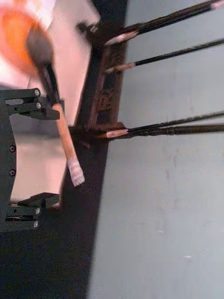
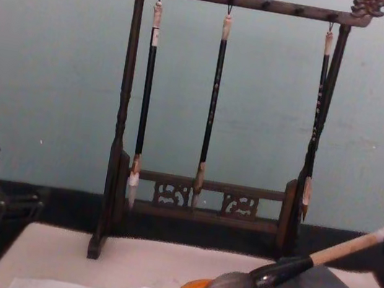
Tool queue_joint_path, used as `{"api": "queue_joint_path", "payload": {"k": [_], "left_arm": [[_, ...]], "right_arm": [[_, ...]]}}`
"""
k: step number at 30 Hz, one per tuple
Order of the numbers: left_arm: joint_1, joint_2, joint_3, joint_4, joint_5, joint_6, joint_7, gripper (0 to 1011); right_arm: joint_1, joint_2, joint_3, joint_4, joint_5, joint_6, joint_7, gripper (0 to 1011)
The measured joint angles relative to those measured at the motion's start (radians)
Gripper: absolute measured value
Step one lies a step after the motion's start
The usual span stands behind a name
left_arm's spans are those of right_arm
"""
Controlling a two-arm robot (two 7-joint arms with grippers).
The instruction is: Pick up the brush from the inkstone, write on the paper, then place the brush back to its original position.
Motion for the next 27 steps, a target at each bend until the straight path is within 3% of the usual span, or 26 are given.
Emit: {"api": "queue_joint_path", "payload": {"k": [1,2,3,7,10,11,15,21,27], "left_arm": [[0.0,0.0,0.0,0.0,0.0,0.0,0.0,1001],[0.0,0.0,0.0,0.0,0.0,0.0,0.0,1001],[0.0,0.0,0.0,0.0,0.0,0.0,0.0,1001],[0.0,0.0,0.0,0.0,0.0,0.0,0.0,1001],[0.0,0.0,0.0,0.0,0.0,0.0,0.0,1001],[0.0,0.0,0.0,0.0,0.0,0.0,0.0,1001],[0.0,0.0,0.0,0.0,0.0,0.0,0.0,1001],[0.0,0.0,0.0,0.0,0.0,0.0,0.0,1001],[0.0,0.0,0.0,0.0,0.0,0.0,0.0,1001]], "right_arm": [[-0.004,-0.013,0.018,-0.003,0.048,0.032,0.018,1000],[-0.004,-0.013,0.018,-0.003,0.048,0.032,0.018,1000],[-0.007,-0.028,0.036,-0.004,0.097,0.067,0.033,1000],[-0.013,-0.071,0.08,-0.004,0.2,0.147,0.051,1000],[-0.013,-0.102,0.107,-0.001,0.278,0.205,0.05,1000],[-0.013,-0.118,0.12,0.003,0.323,0.233,0.043,1000],[-0.012,-0.154,0.144,0.012,0.415,0.284,0.019,1000],[-0.007,-0.209,0.174,0.032,0.524,0.311,-0.009,1000],[0.009,-0.253,0.187,0.066,0.592,0.301,-0.019,1000]]}}
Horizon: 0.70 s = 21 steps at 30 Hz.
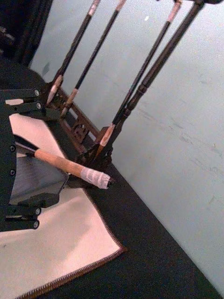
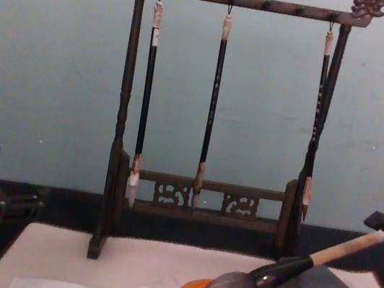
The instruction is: Pick up the brush from the inkstone, write on the paper, then place the brush back to its original position.
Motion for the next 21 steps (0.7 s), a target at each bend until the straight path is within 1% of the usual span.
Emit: {"api": "queue_joint_path", "payload": {"k": [3,7,9,13,21], "left_arm": [[0.0,0.0,0.0,0.0,0.0,0.0,0.0,1001],[0.0,0.0,0.0,0.0,0.0,0.0,0.0,1001],[0.0,0.0,0.0,0.0,0.0,0.0,0.0,1001],[0.0,0.0,0.0,0.0,0.0,0.0,0.0,1001],[0.0,0.0,0.0,0.0,0.0,0.0,0.0,1001]], "right_arm": [[0.01,-0.013,0.001,0.02,0.018,-0.009,0.0,1000],[0.038,-0.033,-0.006,0.064,0.04,-0.027,0.005,1000],[0.049,-0.038,-0.01,0.081,0.044,-0.032,0.008,1000],[0.089,-0.048,-0.028,0.139,0.05,-0.045,0.019,1000],[0.15,-0.056,-0.059,0.224,0.056,-0.065,0.045,1000]]}}
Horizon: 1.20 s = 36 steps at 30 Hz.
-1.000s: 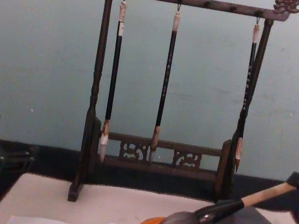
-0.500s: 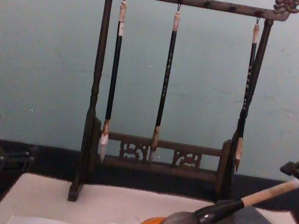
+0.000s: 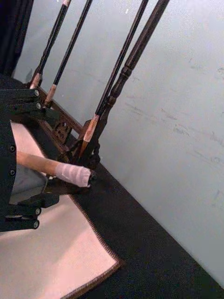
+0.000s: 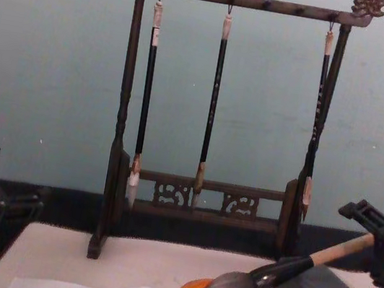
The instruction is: Pick up the brush from the inkstone, write on the paper, then place the brush back to its original position.
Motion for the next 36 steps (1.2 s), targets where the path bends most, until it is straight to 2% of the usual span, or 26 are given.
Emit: {"api": "queue_joint_path", "payload": {"k": [12,36], "left_arm": [[0.0,0.0,0.0,0.0,0.0,0.0,0.0,1001],[0.0,0.0,0.0,0.0,0.0,0.0,0.0,1001]], "right_arm": [[0.075,-0.009,-0.04,0.102,0.011,-0.028,0.037,1000],[0.088,0.015,-0.097,0.119,0.043,-0.067,0.045,1000]]}}
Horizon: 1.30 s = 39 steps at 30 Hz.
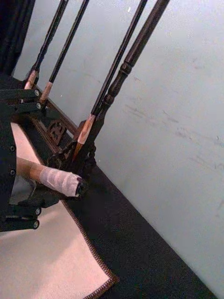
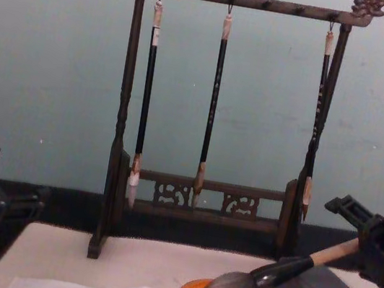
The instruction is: Pick up the brush from the inkstone, write on the paper, then place the brush back to its original position.
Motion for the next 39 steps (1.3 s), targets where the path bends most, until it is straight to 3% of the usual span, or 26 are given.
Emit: {"api": "queue_joint_path", "payload": {"k": [12,15,20,30,39], "left_arm": [[0.0,0.0,0.0,0.0,0.0,0.0,0.0,1001],[0.0,0.0,0.0,0.0,0.0,0.0,0.0,1001],[0.0,0.0,0.0,0.0,0.0,0.0,0.0,1001],[0.0,0.0,0.0,0.0,0.0,0.0,0.0,1001],[0.0,0.0,0.0,0.0,0.0,0.0,0.0,1001]], "right_arm": [[-0.002,0.001,0.0,-0.003,-0.001,-0.002,-0.001,999],[-0.002,0.001,0.001,-0.003,-0.001,-0.001,-0.001,942],[-0.002,0.0,0.001,-0.002,-0.001,0.0,-0.001,836],[-0.003,-0.001,0.003,-0.002,-0.002,0.001,-0.001,474],[-0.003,-0.001,0.003,-0.002,-0.002,0.002,-0.001,212]]}}
